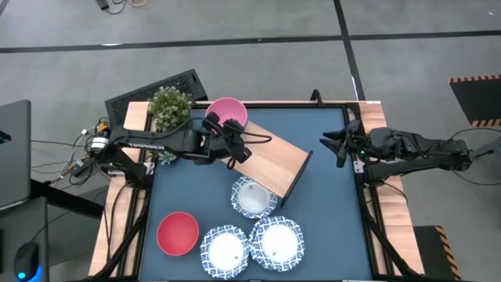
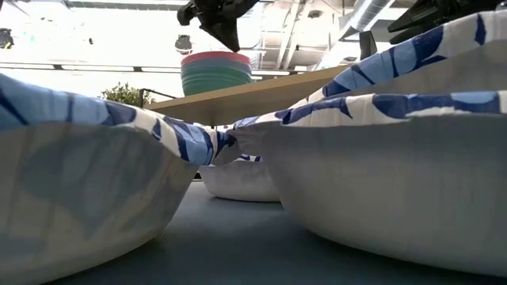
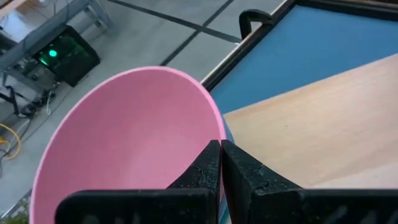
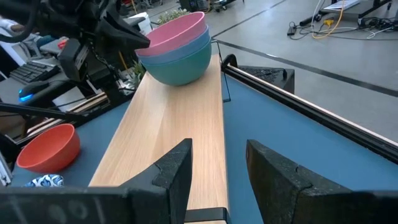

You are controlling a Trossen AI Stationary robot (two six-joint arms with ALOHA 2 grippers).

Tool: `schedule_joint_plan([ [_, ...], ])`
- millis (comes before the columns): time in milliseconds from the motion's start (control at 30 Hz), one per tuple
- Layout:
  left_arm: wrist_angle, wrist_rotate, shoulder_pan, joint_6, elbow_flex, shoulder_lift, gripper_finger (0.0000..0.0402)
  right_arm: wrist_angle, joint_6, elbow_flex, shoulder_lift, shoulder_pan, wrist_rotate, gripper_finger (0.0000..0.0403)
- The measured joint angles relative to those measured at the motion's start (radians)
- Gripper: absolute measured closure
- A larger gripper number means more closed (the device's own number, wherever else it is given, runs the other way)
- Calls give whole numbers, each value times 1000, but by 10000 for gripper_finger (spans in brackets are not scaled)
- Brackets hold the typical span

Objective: Place and stack bowls onto a shelf
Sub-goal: Stack the pink bowl onto the blue bowl on the shelf, then stack the orange bowl on top of the pink bowl on the shelf

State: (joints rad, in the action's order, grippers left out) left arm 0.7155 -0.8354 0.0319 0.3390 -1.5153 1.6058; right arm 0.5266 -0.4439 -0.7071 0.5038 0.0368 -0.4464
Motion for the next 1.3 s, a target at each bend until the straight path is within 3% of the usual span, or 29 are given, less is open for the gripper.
schedule_joint_plan([
  [133,39,58,35,-47,-66,-21,400,-1,0,0,0,0,2,226],
  [267,275,324,104,-129,-156,-65,394,8,0,0,0,1,3,226],
  [467,671,752,250,98,-185,-114,346,16,-1,0,0,1,3,226],
  [600,702,894,426,224,-173,-119,296,16,-1,0,0,1,3,226],
  [767,562,890,636,403,-110,-117,224,16,-1,0,0,1,3,226],
  [967,450,744,768,695,28,-116,155,16,-1,0,0,1,3,226],
  [1300,160,758,856,862,305,-115,141,12,-17,0,0,1,3,226],
])
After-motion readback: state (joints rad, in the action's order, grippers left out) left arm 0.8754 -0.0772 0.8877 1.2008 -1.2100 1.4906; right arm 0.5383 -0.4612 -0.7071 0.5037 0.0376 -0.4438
